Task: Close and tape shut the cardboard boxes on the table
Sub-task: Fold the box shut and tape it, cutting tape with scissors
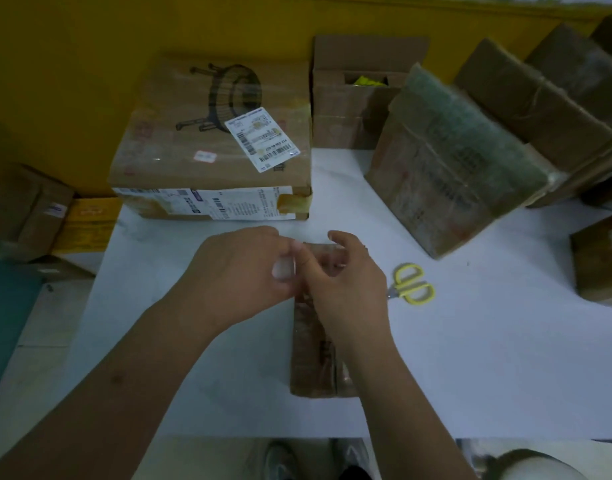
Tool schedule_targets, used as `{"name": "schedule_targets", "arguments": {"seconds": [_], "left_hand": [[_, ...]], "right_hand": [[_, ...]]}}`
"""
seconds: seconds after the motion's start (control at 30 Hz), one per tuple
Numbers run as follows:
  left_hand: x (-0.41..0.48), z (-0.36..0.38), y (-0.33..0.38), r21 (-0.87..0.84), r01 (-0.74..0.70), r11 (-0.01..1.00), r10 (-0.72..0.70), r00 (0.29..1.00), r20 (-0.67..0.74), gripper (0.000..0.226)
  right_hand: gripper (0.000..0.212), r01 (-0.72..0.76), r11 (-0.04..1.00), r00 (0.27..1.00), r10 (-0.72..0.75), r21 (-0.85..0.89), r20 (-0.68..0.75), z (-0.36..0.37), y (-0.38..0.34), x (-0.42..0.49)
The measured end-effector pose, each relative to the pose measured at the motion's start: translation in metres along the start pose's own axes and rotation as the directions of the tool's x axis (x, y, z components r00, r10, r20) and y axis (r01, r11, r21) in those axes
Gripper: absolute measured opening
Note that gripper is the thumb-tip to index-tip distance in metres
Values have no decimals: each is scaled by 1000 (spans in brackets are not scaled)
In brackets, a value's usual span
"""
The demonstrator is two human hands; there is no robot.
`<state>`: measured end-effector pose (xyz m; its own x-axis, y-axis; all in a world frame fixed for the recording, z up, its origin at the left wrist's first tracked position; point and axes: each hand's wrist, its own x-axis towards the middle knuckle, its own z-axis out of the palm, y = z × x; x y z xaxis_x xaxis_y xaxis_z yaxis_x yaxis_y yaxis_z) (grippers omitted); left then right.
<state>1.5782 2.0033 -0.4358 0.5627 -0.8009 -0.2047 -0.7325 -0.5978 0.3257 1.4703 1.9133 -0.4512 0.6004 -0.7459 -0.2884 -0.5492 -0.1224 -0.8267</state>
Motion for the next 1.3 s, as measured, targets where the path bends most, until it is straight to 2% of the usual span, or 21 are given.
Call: {"name": "schedule_targets", "arguments": {"seconds": [0.1, 0.23, 0.33, 0.47, 0.57, 0.67, 0.73, 0.83, 0.87, 0.93, 1.03, 1.2, 1.3], "left_hand": [[0, 3, 0, 39, -37, 999, 39, 999, -31, 38], [0, 4, -2, 28, -62, 998, 62, 998, -3, 40], [0, 5, -4, 5, -56, 998, 56, 998, 2, 40], [4, 8, -9, -5, -83, 997, 83, 996, 12, 42], [9, 10, -18, -126, -97, 987, 100, 995, 20, 39], [11, 9, -21, -213, -107, 971, 121, 991, 54, 52], [11, 10, -23, -242, -35, 970, 63, 992, 111, 53], [11, 17, -26, -264, 41, 964, -4, 990, 140, 31], [11, 20, -28, -261, 48, 964, -10, 989, 147, 30], [13, 22, -31, -291, 59, 955, -13, 987, 158, 37], [16, 21, -37, -459, 109, 882, -7, 975, 220, 43], [22, 20, -42, -488, 156, 859, -22, 963, 270, 33], [25, 19, -40, -528, 169, 832, -18, 960, 280, 30]], "right_hand": [[36, -17, 1000, 991, 19, 17, -132, -6, 10, 6], [21, -6, 997, 987, 19, 80, -159, -8, 21, 11], [17, -2, 995, 986, 20, 104, -166, -10, 26, 12], [21, 52, 995, 976, -33, 83, -216, -13, 29, 10], [26, 67, 994, 967, -45, 81, -252, -16, 31, 7], [25, 71, 995, 962, -50, 70, -269, -19, 36, 2], [23, 74, 997, 962, -66, 21, -266, -17, 38, -3], [19, 96, 991, 961, -118, -99, -252, -13, 39, -10], [18, 96, 987, 961, -126, -131, -245, -12, 39, -11], [14, 86, 973, 963, -136, -216, -233, -12, 38, -9], [9, 52, 944, 969, -126, -325, -210, -12, 35, -6], [23, -10, 908, 990, -49, -418, -130, -26, 27, -2], [33, -67, 815, 992, -9, -576, -127, -36, 25, -2]]}}
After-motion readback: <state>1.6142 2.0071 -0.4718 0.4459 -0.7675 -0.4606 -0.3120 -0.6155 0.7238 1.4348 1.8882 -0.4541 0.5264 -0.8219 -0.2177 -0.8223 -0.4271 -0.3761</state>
